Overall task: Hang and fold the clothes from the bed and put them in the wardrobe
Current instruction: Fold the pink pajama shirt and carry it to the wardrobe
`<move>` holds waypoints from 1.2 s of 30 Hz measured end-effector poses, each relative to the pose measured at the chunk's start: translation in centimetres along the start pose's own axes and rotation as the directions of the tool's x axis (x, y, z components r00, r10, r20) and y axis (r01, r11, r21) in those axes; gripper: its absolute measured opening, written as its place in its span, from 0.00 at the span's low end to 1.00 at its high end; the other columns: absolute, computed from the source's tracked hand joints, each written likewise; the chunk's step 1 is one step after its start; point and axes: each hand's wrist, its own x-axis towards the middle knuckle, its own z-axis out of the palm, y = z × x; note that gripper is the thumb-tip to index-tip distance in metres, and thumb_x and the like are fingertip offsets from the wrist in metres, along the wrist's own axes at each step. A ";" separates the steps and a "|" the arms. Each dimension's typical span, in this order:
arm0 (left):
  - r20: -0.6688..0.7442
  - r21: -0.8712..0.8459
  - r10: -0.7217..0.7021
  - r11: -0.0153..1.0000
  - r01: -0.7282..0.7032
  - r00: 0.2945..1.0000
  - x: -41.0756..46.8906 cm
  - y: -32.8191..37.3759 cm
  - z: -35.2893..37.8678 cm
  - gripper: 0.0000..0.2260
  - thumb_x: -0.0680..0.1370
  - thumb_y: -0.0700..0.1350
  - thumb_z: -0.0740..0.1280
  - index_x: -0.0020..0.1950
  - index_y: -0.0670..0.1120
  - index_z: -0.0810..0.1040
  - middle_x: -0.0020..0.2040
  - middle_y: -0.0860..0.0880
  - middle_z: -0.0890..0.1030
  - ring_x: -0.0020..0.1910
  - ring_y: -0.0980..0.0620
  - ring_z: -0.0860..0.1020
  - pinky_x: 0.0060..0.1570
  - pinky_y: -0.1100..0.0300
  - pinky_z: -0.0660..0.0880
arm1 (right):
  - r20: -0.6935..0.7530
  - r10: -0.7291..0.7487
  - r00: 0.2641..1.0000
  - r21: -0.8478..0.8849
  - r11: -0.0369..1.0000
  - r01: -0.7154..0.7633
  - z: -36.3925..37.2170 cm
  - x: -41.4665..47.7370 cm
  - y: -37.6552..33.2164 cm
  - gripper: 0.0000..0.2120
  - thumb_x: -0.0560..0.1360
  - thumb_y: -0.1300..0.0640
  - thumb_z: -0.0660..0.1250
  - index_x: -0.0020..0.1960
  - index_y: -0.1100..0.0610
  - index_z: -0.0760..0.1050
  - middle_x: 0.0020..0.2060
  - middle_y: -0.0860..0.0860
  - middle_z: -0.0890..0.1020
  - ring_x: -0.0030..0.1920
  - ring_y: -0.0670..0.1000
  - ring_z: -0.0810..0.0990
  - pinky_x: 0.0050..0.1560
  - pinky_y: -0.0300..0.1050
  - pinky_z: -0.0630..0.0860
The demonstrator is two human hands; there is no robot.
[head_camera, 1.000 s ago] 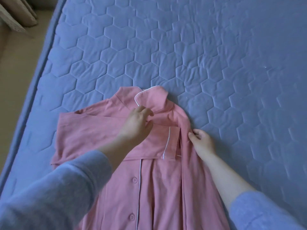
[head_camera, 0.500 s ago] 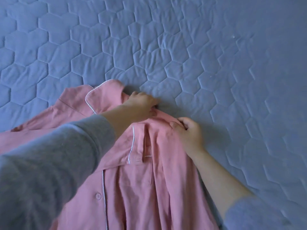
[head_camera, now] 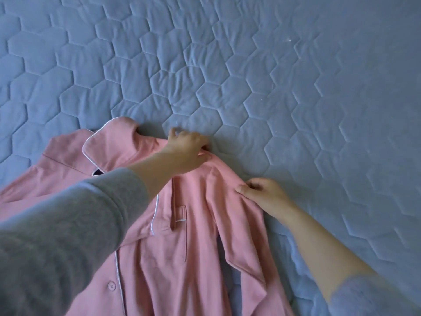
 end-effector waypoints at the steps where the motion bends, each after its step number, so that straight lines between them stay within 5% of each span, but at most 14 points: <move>1: 0.037 -0.021 0.025 1.000 -0.024 0.999 0.3 0.6 0.0 0.10 0.78 0.54 0.64 0.57 0.53 0.77 0.57 0.54 0.78 0.62 0.49 0.74 0.72 0.41 0.49 | 0.015 0.022 1.000 0.058 0.998 -0.022 -0.4 -0.4 0.4 0.17 0.75 0.52 0.71 0.43 0.68 0.78 0.33 0.52 0.74 0.36 0.47 0.70 0.38 0.43 0.64; 6: 0.090 0.083 0.078 0.993 -0.085 0.993 1.6 2.2 0.3 0.08 0.79 0.50 0.63 0.56 0.51 0.79 0.57 0.54 0.78 0.61 0.52 0.74 0.73 0.44 0.49 | 0.062 0.064 0.996 0.192 0.979 -0.075 -1.5 -1.7 1.5 0.13 0.74 0.52 0.72 0.41 0.63 0.79 0.33 0.51 0.77 0.36 0.47 0.72 0.39 0.43 0.65; 11: -0.084 0.052 0.009 0.999 -0.005 0.996 2.6 3.3 0.8 0.08 0.80 0.46 0.61 0.52 0.49 0.79 0.52 0.49 0.81 0.55 0.46 0.76 0.67 0.49 0.60 | -0.274 -0.090 0.958 0.199 0.969 0.148 -5.9 0.9 -1.2 0.07 0.72 0.60 0.74 0.37 0.55 0.78 0.26 0.44 0.74 0.27 0.40 0.69 0.32 0.33 0.65; 13: -0.043 0.093 -0.030 0.995 0.034 0.999 3.0 3.7 0.9 0.08 0.80 0.48 0.60 0.52 0.51 0.78 0.54 0.50 0.80 0.56 0.47 0.76 0.67 0.49 0.59 | -0.207 -0.120 0.971 0.088 0.986 0.141 -7.6 2.1 -1.9 0.06 0.71 0.59 0.75 0.39 0.54 0.79 0.30 0.48 0.76 0.30 0.43 0.70 0.34 0.35 0.67; 15: 0.022 0.090 -0.076 0.993 0.074 0.997 3.3 4.0 0.8 0.07 0.80 0.51 0.60 0.51 0.54 0.78 0.54 0.53 0.80 0.57 0.49 0.75 0.67 0.48 0.59 | -0.048 -0.017 0.999 0.065 0.998 0.020 -8.1 2.0 -0.9 0.04 0.73 0.57 0.73 0.42 0.56 0.79 0.35 0.52 0.79 0.36 0.47 0.74 0.40 0.42 0.71; 18: 0.087 0.076 -0.025 0.997 0.018 0.996 3.5 5.0 0.8 0.08 0.79 0.56 0.62 0.52 0.56 0.77 0.55 0.55 0.80 0.59 0.50 0.75 0.70 0.46 0.56 | 0.139 0.151 0.979 0.078 0.983 -0.163 -7.5 -0.3 2.3 0.10 0.74 0.54 0.72 0.38 0.57 0.76 0.30 0.51 0.76 0.32 0.49 0.72 0.35 0.41 0.69; 21: 0.184 0.076 0.055 0.995 -0.070 0.981 3.4 7.4 1.5 0.15 0.79 0.56 0.63 0.63 0.52 0.75 0.61 0.54 0.78 0.65 0.50 0.72 0.73 0.45 0.52 | 0.126 0.192 0.973 0.118 0.971 -0.207 -6.9 -2.4 4.9 0.10 0.75 0.54 0.71 0.44 0.62 0.78 0.34 0.54 0.77 0.37 0.51 0.75 0.40 0.45 0.71; 23: 0.194 0.049 0.106 0.992 -0.118 0.975 3.6 9.1 2.2 0.16 0.79 0.56 0.64 0.63 0.51 0.75 0.61 0.53 0.79 0.65 0.49 0.73 0.72 0.46 0.55 | 0.078 0.178 0.981 0.175 0.966 -0.189 -6.8 -3.2 6.0 0.12 0.76 0.54 0.69 0.49 0.65 0.79 0.37 0.54 0.79 0.40 0.51 0.77 0.44 0.47 0.74; 30: 0.073 0.031 0.174 0.984 -0.176 0.982 4.5 13.0 2.6 0.09 0.81 0.47 0.60 0.55 0.46 0.77 0.54 0.48 0.81 0.56 0.44 0.76 0.62 0.55 0.65 | 0.009 0.173 0.985 0.318 0.933 -0.167 -10.7 -3.4 5.5 0.13 0.72 0.52 0.74 0.33 0.54 0.76 0.27 0.46 0.79 0.30 0.44 0.74 0.36 0.40 0.68; 36: 0.026 0.118 0.052 0.991 -0.055 0.998 5.3 13.7 2.9 0.10 0.82 0.46 0.57 0.59 0.45 0.75 0.57 0.46 0.79 0.57 0.42 0.76 0.60 0.52 0.68 | -0.062 0.016 0.998 -0.136 0.990 -0.024 -17.1 -2.2 4.2 0.08 0.67 0.53 0.79 0.43 0.53 0.83 0.35 0.47 0.82 0.35 0.43 0.76 0.38 0.38 0.71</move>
